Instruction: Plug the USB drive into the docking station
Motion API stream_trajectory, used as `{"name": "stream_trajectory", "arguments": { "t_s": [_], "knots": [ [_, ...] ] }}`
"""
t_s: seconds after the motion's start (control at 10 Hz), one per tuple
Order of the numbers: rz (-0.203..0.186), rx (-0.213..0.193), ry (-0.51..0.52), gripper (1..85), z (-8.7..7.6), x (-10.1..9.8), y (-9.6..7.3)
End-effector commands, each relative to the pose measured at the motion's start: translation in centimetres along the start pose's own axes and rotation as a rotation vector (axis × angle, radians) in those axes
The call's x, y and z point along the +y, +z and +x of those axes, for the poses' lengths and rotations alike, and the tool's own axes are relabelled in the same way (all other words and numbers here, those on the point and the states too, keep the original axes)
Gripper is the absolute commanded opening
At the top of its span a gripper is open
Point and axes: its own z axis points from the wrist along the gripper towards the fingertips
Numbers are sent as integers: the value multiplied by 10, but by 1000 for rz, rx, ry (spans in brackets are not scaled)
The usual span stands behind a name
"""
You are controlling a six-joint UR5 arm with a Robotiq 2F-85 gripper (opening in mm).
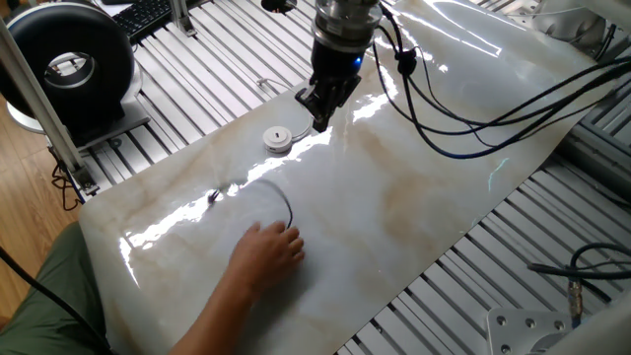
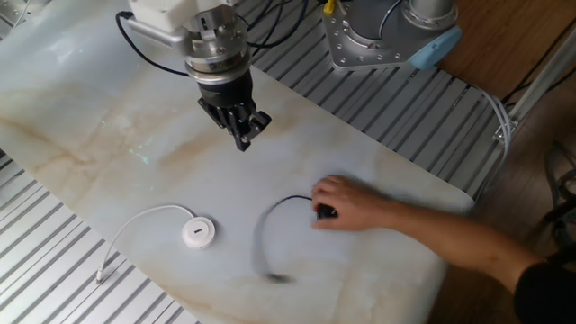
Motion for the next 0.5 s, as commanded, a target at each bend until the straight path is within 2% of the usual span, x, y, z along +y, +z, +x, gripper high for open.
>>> {"name": "stream_trajectory", "arguments": {
  "t_s": [0.0, 0.1, 0.2, 0.3, 0.4],
  "knots": [
    [61, 2, -30, 13, 1, -22, -2],
    [100, 5, -49, 13, 4, -34, 0],
    [83, -14, -58, 13, 4, -33, 6],
    [39, -21, -51, 13, 1, -24, 6],
    [31, 10, -42, 13, 3, -23, -1]
  ]
}}
